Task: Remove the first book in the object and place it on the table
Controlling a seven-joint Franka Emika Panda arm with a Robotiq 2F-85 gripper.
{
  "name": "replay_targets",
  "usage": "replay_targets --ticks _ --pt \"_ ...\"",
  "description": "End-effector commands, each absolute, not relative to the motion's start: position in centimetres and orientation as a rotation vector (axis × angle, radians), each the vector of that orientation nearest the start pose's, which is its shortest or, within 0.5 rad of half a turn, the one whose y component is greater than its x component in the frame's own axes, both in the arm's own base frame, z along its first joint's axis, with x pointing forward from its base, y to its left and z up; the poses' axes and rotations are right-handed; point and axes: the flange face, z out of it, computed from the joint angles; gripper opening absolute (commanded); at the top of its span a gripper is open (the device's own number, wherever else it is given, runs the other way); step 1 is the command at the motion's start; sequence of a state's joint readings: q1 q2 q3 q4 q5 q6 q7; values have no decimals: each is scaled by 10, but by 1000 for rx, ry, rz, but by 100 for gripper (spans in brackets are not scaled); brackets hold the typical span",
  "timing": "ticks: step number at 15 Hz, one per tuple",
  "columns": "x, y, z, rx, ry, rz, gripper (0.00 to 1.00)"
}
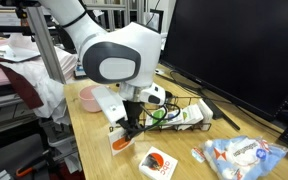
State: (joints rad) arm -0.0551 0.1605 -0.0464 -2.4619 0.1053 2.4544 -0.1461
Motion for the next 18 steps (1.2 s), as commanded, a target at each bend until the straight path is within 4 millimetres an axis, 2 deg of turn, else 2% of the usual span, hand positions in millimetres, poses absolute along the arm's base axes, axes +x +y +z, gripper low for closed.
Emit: replay_targets --ticks 1,5,6,8,9,18 --pt "461 -48 222 -3035 105 254 66" --pt "461 -52 229 -3035 143 212 94" --pt "462 -50 221 -3052 102 235 77" --pt "463 -51 224 -3049 113 226 91" --pt "463 -51 224 -3049 113 224 94" --pt "463 -51 225 -3049 114 224 94"
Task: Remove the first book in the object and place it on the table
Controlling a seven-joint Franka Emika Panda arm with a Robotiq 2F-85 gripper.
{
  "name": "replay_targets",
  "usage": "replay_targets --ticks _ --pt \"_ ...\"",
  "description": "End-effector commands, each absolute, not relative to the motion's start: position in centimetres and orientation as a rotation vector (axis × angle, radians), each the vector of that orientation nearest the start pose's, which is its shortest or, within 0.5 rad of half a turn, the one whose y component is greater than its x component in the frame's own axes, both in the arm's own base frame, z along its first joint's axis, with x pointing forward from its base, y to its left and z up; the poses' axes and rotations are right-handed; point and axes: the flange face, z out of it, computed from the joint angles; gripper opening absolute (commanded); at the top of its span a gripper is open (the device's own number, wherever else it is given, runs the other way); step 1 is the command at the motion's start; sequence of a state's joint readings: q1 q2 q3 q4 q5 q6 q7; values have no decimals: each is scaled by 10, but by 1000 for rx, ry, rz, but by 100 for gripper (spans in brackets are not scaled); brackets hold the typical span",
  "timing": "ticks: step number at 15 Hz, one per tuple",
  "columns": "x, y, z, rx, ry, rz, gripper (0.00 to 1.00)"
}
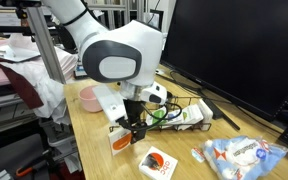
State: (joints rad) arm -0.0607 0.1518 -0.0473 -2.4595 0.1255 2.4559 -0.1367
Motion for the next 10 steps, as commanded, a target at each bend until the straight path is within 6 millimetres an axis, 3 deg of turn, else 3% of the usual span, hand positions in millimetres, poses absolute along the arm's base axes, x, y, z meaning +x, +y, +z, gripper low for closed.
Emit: replay_targets --ticks 1,6,7,10 --pt "463 -51 225 -3049 114 224 94" --pt "463 -51 225 -3049 114 224 94" --pt "463 -51 225 -3049 114 224 99" --pt "445 -55 229 -3138 90 195 100"
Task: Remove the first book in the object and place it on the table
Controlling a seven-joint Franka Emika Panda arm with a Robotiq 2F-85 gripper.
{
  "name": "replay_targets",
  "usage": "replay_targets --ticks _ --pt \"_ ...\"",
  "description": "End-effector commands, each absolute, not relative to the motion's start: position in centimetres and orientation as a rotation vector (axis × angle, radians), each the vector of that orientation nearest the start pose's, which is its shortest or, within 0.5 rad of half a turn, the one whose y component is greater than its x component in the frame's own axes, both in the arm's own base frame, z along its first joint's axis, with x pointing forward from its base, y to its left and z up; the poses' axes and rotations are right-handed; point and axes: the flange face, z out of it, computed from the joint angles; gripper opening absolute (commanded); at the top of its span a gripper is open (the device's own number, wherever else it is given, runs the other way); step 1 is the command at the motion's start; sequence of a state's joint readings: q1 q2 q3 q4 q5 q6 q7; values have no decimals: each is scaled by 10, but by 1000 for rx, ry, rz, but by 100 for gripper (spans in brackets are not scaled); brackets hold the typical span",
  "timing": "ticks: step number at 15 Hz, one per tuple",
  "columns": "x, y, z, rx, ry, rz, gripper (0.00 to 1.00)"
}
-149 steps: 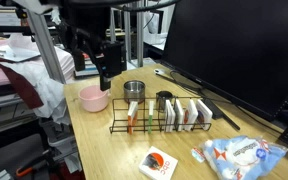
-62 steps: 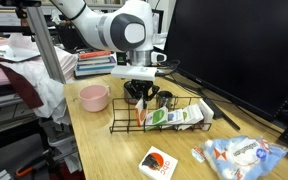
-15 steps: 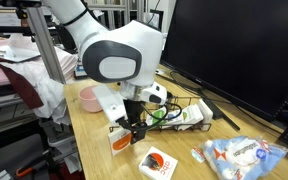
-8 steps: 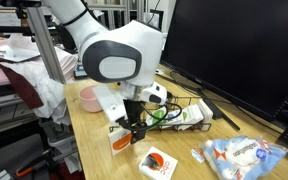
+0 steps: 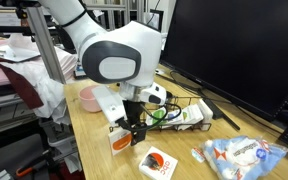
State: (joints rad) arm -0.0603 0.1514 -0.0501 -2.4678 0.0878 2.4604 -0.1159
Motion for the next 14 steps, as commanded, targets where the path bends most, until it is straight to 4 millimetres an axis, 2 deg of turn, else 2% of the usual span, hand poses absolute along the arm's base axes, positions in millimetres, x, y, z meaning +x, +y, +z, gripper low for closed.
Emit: replay_targets --ticks 1,5,8,9,14 --pt "438 -58 230 -3181 54 188 100" --pt "406 -68 233 -3304 -63 187 100" --pt "391 -63 234 -3344 -164 180 100" --pt "399 -65 229 -3326 -126 239 100" --pt "394 -63 232 -3334 -150 222 100"
